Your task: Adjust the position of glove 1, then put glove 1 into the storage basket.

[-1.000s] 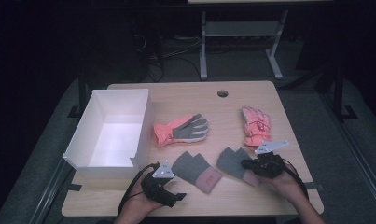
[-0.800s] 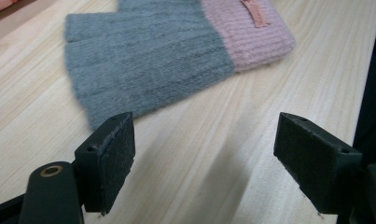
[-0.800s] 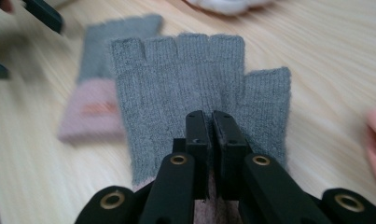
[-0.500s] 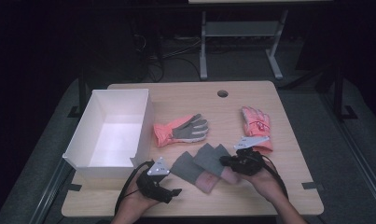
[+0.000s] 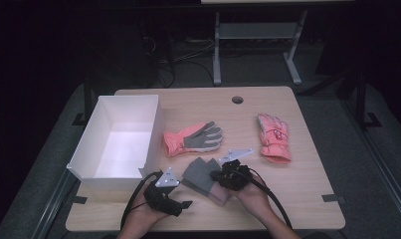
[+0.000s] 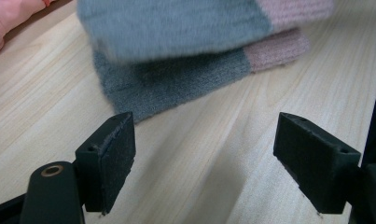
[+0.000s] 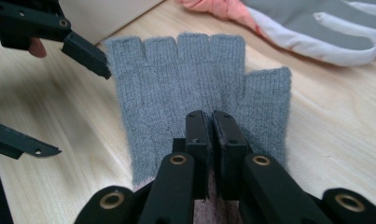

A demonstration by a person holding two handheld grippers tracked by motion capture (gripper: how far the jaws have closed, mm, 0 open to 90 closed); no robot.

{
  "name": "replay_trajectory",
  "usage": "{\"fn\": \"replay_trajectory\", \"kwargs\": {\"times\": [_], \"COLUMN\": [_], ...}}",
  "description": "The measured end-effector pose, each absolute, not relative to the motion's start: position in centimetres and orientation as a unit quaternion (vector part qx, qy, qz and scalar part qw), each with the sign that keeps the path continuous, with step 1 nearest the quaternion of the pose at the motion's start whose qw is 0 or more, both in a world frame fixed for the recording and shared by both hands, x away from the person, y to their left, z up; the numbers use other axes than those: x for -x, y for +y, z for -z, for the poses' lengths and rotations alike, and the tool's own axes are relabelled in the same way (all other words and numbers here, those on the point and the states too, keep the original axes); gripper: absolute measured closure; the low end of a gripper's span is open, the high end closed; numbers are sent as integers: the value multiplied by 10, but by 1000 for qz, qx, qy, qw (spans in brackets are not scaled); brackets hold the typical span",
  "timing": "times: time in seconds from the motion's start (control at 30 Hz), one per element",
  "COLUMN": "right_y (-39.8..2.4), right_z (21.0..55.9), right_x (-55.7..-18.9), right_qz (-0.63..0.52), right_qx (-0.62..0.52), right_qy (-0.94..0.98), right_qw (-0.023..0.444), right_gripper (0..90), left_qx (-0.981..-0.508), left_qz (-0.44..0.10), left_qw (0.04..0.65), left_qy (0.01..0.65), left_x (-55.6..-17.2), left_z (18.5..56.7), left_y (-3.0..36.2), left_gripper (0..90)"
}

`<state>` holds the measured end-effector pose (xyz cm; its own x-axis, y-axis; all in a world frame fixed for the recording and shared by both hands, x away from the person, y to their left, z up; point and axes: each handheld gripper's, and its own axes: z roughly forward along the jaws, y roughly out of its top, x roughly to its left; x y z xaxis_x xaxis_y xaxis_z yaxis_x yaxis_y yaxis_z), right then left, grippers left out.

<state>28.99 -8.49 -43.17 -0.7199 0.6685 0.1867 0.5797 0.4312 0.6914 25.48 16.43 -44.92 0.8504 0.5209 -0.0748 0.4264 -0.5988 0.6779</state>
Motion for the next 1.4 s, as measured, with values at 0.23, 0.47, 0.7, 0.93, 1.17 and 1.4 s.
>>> {"fn": "replay_trajectory", "kwargs": {"times": [0.23, 0.47, 0.7, 0.93, 1.17, 1.4], "right_y": [-84, -109, -151, -168, -156, -149], "right_z": [435, 421, 422, 445, 454, 455], "right_x": [-289, -291, -297, -300, -303, -292], "right_qz": [-392, -419, -392, -359, -345, -344], "right_qx": [-367, -332, -308, -309, -289, -262], "right_qy": [842, 841, 861, 878, 891, 901], "right_qw": [51, 84, 105, 77, 63, 40], "right_gripper": [722, 784, 900, 900, 900, 900], "left_qx": [-891, -879, -885, -891, -899, -898], "left_qz": [-66, -57, -28, -17, -16, -16], "left_qw": [362, 387, 383, 373, 348, 348], "left_qy": [267, 273, 263, 257, 264, 270], "left_x": [-255, -254, -257, -262, -276, -297], "left_z": [449, 443, 438, 439, 448, 446], "left_y": [165, 166, 155, 135, 122, 120], "left_gripper": [207, 459, 898, 897, 897, 897]}}
